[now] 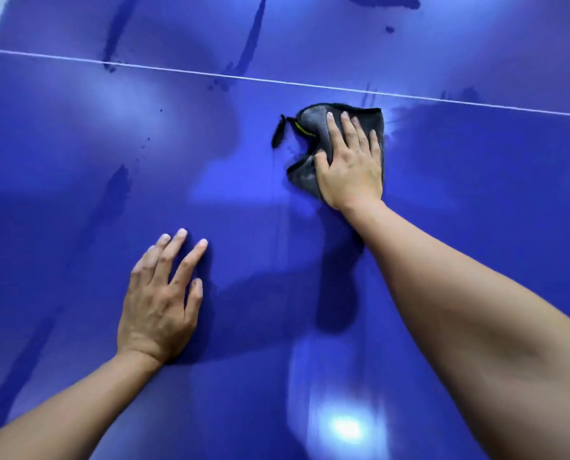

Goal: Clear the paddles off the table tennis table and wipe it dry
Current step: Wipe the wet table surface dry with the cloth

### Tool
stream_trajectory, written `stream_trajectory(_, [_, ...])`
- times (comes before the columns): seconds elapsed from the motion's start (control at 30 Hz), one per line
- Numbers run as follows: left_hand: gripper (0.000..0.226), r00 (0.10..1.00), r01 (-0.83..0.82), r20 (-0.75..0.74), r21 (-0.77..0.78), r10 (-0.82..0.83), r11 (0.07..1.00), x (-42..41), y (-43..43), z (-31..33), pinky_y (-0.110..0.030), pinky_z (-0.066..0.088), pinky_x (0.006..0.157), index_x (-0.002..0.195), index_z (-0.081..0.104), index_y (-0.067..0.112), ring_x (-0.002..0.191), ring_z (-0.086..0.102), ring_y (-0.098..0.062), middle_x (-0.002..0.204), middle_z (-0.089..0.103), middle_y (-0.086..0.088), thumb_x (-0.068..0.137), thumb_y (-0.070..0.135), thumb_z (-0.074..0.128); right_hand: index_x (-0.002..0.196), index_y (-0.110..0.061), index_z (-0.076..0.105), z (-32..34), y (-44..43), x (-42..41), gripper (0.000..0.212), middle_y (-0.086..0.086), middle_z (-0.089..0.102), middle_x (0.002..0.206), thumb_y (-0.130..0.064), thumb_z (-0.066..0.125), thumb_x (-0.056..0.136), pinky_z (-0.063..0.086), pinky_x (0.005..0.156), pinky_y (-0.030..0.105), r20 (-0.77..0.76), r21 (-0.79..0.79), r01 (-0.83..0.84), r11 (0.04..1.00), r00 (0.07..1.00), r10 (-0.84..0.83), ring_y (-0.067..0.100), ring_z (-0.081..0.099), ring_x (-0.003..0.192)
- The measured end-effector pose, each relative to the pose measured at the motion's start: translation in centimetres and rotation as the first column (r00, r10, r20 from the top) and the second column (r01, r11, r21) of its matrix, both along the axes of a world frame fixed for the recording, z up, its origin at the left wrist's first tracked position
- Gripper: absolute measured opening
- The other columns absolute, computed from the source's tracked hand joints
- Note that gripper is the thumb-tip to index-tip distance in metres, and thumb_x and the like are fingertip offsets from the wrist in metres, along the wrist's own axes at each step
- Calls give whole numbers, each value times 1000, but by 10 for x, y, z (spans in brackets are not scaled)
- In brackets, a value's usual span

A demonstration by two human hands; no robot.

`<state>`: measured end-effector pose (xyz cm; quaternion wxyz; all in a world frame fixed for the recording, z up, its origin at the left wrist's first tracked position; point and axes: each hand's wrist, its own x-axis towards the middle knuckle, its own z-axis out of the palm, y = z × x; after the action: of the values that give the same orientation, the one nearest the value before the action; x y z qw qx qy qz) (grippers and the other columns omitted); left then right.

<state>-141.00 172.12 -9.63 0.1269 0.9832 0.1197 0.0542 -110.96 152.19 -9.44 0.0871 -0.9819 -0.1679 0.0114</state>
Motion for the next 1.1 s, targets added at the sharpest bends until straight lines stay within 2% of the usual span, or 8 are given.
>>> stream_trajectory(0.2, [54,1000,11,19,23,-11,1000,-1,1,-1,-50,28,120,151,47,16,148,34,-34,160,37,-11,99,28,39,162,-29,18,3,27,65,68,-2,14,170,-47,30,98,-1,127,41,-32,4,-13,1000,999,13,12,7,157])
stream_trajectory(0.47, [52,999,1,54,-2,-1,1000,0,0,-4,-46,26,121,151,47,20,149,33,-30,160,38,-9,100,27,38,163,-29,15,6,29,46,67,0,10,171,-43,28,99,-3,127,42,-50,-18,-63,998,997,62,13,5,157])
stream_trajectory(0.63, [51,998,2,56,-19,-1,1000,-3,2,-5,-42,22,123,150,47,20,148,32,-30,159,39,-10,102,28,35,162,-29,18,5,27,-41,71,0,13,170,-44,30,94,-1,127,42,-42,21,-157,987,987,157,14,8,157])
stream_trajectory(0.83, [50,998,15,58,-35,-13,999,-7,3,-7,-44,22,122,150,48,20,147,32,-34,158,39,-13,102,29,34,162,-30,17,1,12,-148,69,-1,13,170,-42,31,95,-1,128,41,-46,37,-147,988,988,149,13,6,157])
stream_trajectory(0.97, [51,999,19,43,-20,-18,1000,-8,1,-9,-43,18,123,152,44,21,148,29,-36,160,36,-14,102,19,40,162,-30,19,0,1,-218,71,-1,14,170,-42,31,93,-1,128,41,-35,61,-128,990,991,131,13,7,157])
stream_trajectory(1.1, [54,999,32,9,-2,-32,999,-13,-2,-3,-43,18,122,153,42,13,147,31,-40,159,36,-18,99,12,41,162,-29,22,-2,-17,-281,71,0,18,169,-41,30,92,2,128,43,-3,66,-169,983,986,169,14,11,156])
